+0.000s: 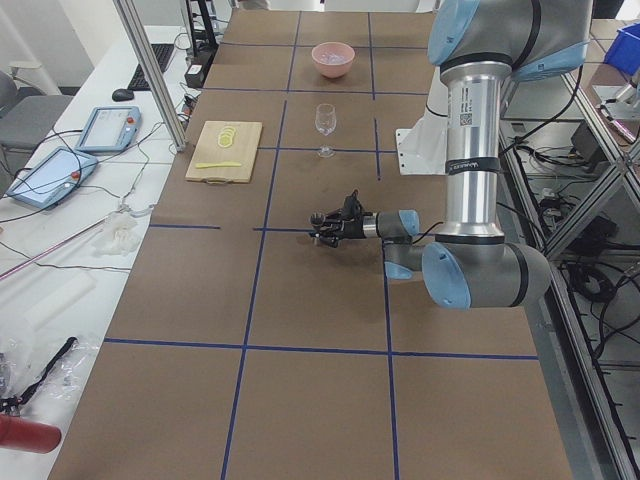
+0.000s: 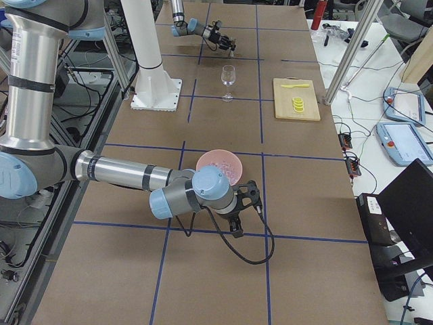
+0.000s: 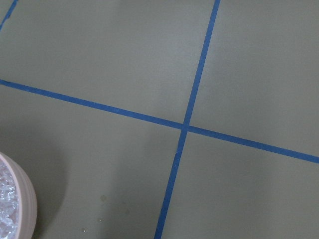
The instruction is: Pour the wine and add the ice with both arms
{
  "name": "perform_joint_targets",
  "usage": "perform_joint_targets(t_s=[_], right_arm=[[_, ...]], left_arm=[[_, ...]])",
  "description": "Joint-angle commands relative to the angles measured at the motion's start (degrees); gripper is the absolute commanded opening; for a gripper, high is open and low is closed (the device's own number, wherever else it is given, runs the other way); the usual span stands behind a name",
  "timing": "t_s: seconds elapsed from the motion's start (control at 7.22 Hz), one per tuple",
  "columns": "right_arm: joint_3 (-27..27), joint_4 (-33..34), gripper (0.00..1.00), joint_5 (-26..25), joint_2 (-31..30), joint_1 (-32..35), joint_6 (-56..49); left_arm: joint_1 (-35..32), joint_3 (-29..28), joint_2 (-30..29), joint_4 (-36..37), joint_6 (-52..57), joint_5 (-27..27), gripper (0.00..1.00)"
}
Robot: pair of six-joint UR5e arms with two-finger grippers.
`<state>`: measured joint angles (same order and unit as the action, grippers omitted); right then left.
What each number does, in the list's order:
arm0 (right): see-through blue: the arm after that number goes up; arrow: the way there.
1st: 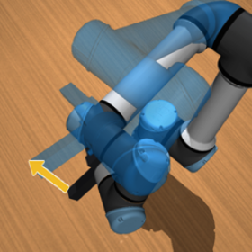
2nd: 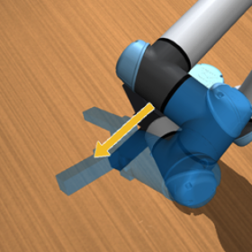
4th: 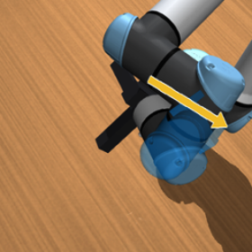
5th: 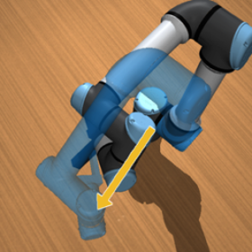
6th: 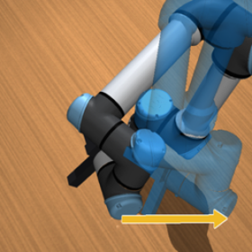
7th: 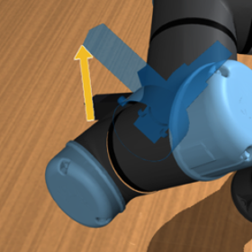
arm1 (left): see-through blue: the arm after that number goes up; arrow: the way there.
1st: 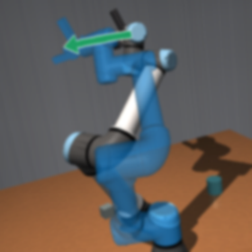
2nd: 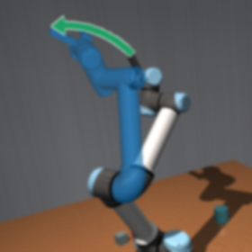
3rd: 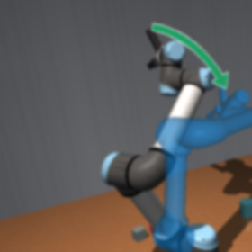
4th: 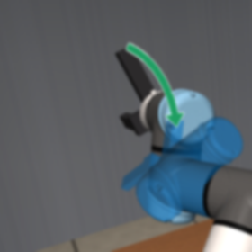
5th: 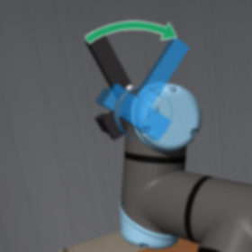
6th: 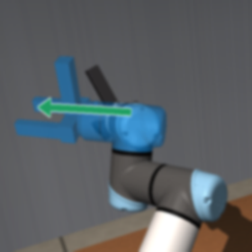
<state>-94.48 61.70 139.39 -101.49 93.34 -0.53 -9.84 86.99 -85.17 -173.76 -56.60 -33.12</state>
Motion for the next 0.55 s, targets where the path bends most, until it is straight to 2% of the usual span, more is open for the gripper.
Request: perform_joint_targets(t_s=[0.0, 0.42], right_arm=[[0.0, 0.0, 1.00, 0.0, 0.0, 0.0, 0.0], [0.0, 0.0, 1.00, 0.0, 0.1, 0.0, 0.0]], left_arm=[[0.0, 0.3, 0.1, 0.0, 0.1, 0.1, 0.00], [-0.1, 0.6, 0.7, -5.3, 3.1, 0.2, 0.00]])
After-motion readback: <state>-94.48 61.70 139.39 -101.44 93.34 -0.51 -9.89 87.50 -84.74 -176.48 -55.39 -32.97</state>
